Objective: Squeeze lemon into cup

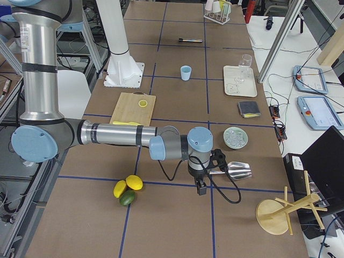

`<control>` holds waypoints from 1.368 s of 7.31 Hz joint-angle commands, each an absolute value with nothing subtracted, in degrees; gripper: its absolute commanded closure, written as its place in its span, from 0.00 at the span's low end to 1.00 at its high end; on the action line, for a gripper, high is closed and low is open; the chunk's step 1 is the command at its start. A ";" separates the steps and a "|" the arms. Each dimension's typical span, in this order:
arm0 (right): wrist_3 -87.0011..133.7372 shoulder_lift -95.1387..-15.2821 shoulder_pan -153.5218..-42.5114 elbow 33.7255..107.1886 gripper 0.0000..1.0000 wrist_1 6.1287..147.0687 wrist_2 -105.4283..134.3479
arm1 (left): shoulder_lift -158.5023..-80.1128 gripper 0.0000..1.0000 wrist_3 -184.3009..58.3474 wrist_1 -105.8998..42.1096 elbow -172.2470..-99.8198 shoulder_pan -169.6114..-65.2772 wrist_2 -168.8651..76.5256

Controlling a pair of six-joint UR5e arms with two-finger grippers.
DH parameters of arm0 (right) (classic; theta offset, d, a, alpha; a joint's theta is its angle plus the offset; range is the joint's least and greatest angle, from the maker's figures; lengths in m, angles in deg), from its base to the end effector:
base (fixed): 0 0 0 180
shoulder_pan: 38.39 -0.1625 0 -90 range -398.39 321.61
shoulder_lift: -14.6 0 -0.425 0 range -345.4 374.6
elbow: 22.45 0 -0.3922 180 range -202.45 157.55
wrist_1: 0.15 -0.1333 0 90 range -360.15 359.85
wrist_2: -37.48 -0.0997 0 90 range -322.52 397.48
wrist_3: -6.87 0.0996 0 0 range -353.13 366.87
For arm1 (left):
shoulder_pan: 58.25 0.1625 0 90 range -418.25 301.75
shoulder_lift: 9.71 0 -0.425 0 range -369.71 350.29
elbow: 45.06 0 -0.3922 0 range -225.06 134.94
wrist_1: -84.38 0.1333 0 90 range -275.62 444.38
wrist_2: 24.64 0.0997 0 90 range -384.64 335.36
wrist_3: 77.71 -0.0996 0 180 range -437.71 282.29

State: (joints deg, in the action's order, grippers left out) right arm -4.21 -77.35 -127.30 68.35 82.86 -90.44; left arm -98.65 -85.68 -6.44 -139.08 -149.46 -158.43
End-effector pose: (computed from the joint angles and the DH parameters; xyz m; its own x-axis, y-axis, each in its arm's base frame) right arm 0.0629 -0.4861 0.6631 0.7692 -0.2672 0.5804 0.1699 0.9612 0.2173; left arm -0.0747 -0.4866 0.6323 0.7186 0.1684 -0.6747 -0.0793 0.9838 0.1610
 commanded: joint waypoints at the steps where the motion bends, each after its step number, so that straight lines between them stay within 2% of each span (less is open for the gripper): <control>1: -4.65 -77.60 -127.07 68.87 0.00 83.34 -89.25 | -98.23 0.00 -85.53 -6.58 -139.45 -149.57 -158.23; 3: -4.56 -78.30 -127.24 73.50 0.00 88.40 -90.83 | -98.22 0.00 -85.70 -6.58 -139.81 -149.57 -158.67; 5: -4.65 -82.06 -128.12 81.41 0.00 92.75 -92.24 | -98.48 0.00 -85.71 -6.67 -140.77 -149.48 -158.58; 10: -4.12 -82.96 -128.03 80.12 0.00 92.40 -93.21 | -98.31 0.00 -85.79 -6.67 -141.22 -149.57 -158.58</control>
State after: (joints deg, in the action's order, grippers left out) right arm -4.15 -82.93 -128.05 80.42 92.40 -93.12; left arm -98.38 -85.78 -6.67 -141.17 -149.52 -158.58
